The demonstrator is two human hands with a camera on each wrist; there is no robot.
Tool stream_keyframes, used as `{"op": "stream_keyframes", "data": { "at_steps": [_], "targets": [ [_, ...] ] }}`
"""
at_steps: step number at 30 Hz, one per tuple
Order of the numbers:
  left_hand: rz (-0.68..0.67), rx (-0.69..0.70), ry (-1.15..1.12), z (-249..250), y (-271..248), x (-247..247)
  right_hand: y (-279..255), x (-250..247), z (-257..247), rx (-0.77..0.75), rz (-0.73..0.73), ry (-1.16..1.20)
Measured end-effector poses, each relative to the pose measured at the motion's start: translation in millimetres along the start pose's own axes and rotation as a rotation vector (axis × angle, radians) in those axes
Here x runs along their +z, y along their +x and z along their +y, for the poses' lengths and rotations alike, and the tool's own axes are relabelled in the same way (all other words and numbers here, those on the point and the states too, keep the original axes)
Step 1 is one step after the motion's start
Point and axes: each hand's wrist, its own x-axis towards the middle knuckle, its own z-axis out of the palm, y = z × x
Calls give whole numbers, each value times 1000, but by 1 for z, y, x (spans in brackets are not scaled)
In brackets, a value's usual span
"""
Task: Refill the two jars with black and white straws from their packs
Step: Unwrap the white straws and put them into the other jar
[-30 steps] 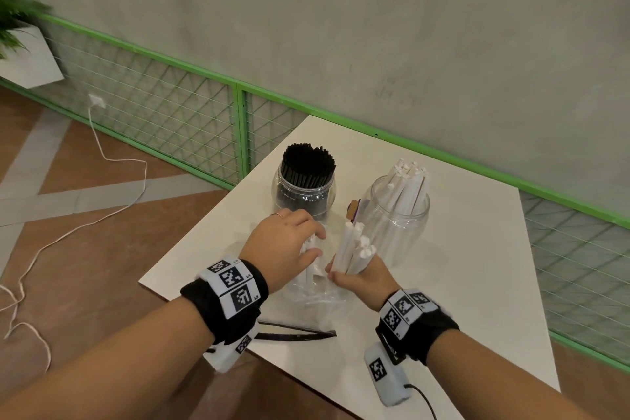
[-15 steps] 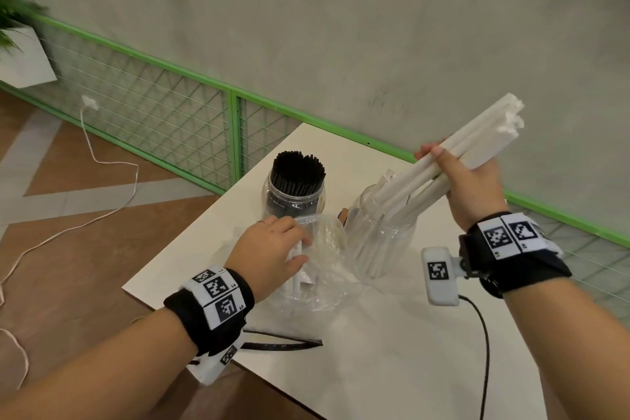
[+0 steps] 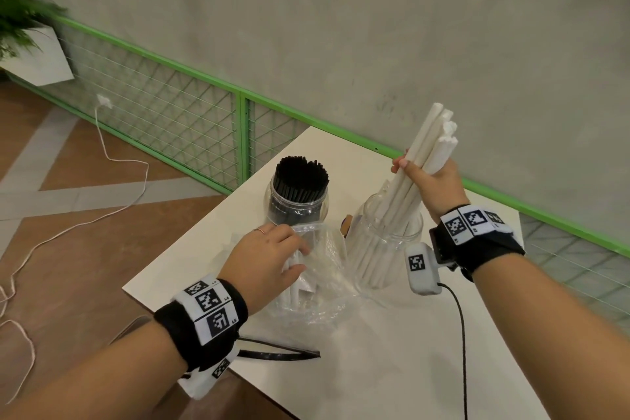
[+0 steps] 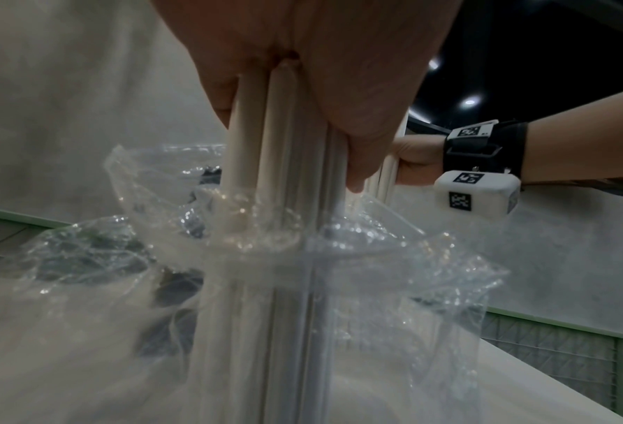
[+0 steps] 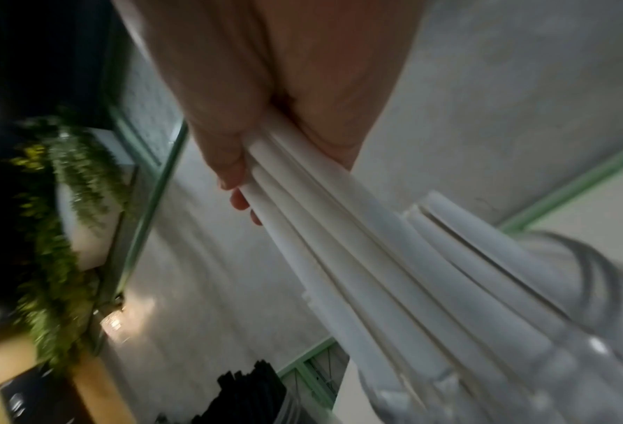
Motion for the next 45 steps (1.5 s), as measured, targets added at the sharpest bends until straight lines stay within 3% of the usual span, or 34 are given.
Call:
{"op": "stream_keyframes", "data": {
  "at_steps": [9,13,16,21,24,30,33,38,42,45],
  "targets": [
    [20,7,2,-1,0,0,-29,19,54,267,119,70],
    [15,4,5,-2,0,0,-21,14,44,208,140,157],
    [11,4,2,-2,0,0,-9,11,31,113,51,111],
    [13,10,6,-2,2,1,-10,21,35,53,-153,-270],
    [16,15,4,-2,1,0,-20,30,39,-6,-140,-414],
    [27,26,-4,-5,0,0,-27,22,35,-183,-1,-392],
    [26,23,-1,-4,0,-1,-27,20,48,-269,-26,-562],
    [23,26,3,-4,0,0,-29,22,69,-139,-237,-1030],
    [24,20,4,-5,-1,0,-15,26,62,-55,-220,-1172],
    [23,17,-1,-5,-1,0,4,26,61,90,-235,-1187]
  ]
}}
